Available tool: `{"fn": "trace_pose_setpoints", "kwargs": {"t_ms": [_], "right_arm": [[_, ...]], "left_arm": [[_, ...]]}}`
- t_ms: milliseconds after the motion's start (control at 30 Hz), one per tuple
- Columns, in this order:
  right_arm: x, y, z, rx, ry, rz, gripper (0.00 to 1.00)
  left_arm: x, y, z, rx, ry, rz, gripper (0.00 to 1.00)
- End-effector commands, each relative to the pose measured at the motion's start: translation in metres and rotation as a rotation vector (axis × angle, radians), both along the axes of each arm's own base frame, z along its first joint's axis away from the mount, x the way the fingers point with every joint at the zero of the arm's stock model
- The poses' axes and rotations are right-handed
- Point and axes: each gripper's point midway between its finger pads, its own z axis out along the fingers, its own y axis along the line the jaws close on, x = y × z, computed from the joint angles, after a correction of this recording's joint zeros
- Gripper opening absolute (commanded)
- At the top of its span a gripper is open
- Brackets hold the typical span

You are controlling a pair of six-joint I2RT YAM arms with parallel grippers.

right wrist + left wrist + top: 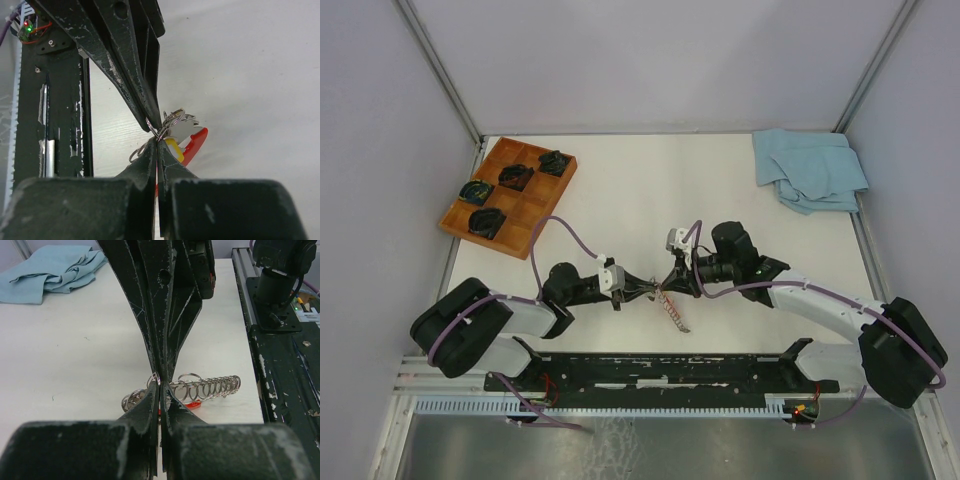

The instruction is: Put the keys on the keyring

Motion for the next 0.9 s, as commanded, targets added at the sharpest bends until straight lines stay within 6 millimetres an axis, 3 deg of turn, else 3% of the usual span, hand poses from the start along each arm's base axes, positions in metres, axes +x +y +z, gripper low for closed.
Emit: {"fn": "trace_pose_setpoints", "kwargs": {"t_ms": [0, 233, 333, 500, 700, 867], "right_arm": [[0.015, 0.01, 0.03, 0.067, 0.103, -0.128, 0.01], [0.035, 0.013, 0.053, 0.085, 0.306, -0.38, 0.01], [0.039, 0.009, 0.055, 0.067, 0.302, -0.419, 0.17], [0.028, 0.002, 0.061, 0.039, 0.147, -0.287, 0.42], [0.014, -0.023, 0.047, -0.052, -0.156, -0.077, 0.47], [-0.007, -0.023, 0.038, -0.039, -0.368, 0.189, 0.46]], "left_arm": [[0.0, -0.004, 0.025, -0.048, -0.088, -0.022, 0.03], [0.0, -0.012, 0.013, 0.042, -0.127, -0.019, 0.03], [0.0, -0.011, 0.013, 0.041, -0.131, -0.013, 0.03], [0.005, -0.005, 0.014, 0.028, -0.122, 0.01, 0.03], [0.005, 0.004, 0.019, 0.005, -0.106, -0.031, 0.03], [0.001, 0.002, 0.016, 0.038, -0.117, -0.104, 0.03]]}}
